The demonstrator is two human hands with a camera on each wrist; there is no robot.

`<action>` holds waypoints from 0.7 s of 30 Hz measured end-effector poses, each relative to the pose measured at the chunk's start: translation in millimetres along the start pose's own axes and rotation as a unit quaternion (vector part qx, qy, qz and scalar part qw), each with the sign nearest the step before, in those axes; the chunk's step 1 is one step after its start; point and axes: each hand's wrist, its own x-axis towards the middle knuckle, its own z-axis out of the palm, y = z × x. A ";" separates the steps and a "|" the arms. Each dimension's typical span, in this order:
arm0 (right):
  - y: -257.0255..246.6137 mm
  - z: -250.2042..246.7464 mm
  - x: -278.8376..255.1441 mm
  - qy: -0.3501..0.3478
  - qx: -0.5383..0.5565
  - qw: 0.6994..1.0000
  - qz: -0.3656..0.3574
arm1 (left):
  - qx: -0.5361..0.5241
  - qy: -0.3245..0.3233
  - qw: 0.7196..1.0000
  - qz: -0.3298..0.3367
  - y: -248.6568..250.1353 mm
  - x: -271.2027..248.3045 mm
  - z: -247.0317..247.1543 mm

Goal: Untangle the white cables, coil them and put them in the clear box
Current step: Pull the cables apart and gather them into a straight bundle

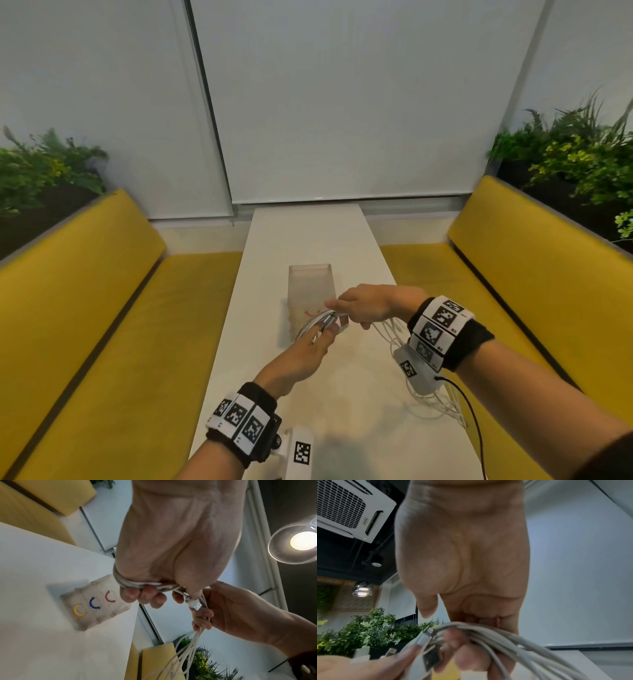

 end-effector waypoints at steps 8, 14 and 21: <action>2.9 14.2 7.8 0.095 0.030 0.993 -0.063 | -0.070 0.020 0.996 0.060 0.4 1.3 2.1; 5.8 13.7 9.2 0.042 0.119 0.988 -0.091 | -0.003 0.091 0.986 0.141 -2.0 8.0 2.3; -0.3 32.0 14.6 0.159 0.108 0.973 -0.129 | -0.057 0.167 0.981 0.086 4.4 12.4 11.3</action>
